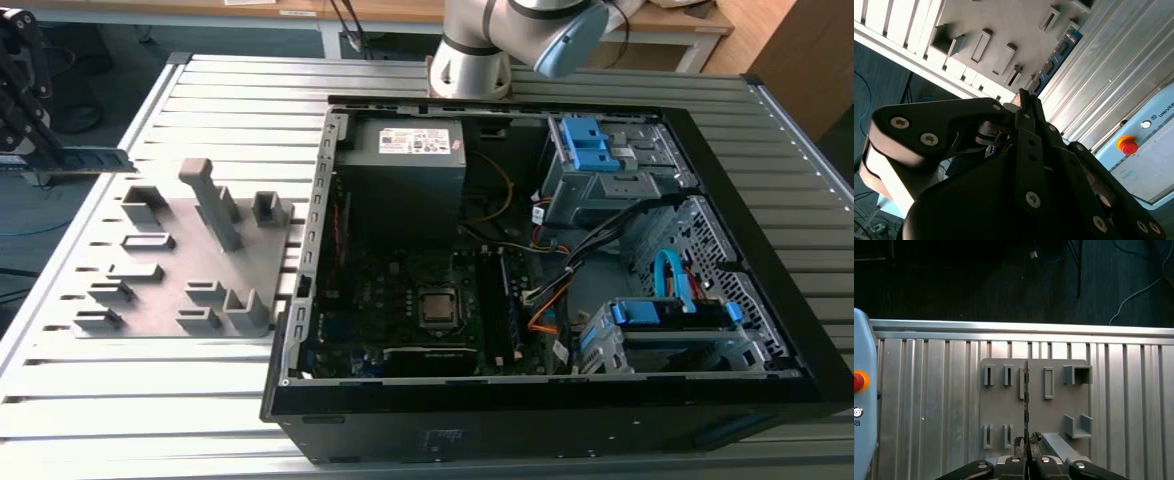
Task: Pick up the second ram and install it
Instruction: 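Pick up the second ram and move it above second insertion slot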
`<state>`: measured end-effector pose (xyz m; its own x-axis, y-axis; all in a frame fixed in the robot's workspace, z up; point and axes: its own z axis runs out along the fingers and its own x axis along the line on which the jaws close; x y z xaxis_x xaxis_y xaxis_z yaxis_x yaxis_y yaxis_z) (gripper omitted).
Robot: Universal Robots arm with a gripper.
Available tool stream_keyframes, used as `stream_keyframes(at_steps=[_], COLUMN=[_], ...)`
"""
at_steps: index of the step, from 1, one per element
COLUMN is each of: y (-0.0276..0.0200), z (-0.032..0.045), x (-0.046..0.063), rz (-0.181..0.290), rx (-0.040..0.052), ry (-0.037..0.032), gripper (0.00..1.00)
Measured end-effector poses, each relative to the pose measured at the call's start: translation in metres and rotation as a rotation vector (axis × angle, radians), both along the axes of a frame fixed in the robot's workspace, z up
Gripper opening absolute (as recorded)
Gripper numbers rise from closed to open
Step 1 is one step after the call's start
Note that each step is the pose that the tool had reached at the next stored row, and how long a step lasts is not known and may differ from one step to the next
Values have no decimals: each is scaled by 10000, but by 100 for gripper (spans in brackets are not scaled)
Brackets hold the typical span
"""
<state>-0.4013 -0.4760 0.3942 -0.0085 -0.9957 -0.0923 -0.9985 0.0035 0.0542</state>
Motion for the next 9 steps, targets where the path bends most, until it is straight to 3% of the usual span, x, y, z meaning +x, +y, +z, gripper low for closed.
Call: stream_keyframes(at_steps=[4,9], y=[0,0], z=[1,-1], x=[31,192], rz=[2,0], rx=[0,0], ry=[1,3], gripper=[14,14])
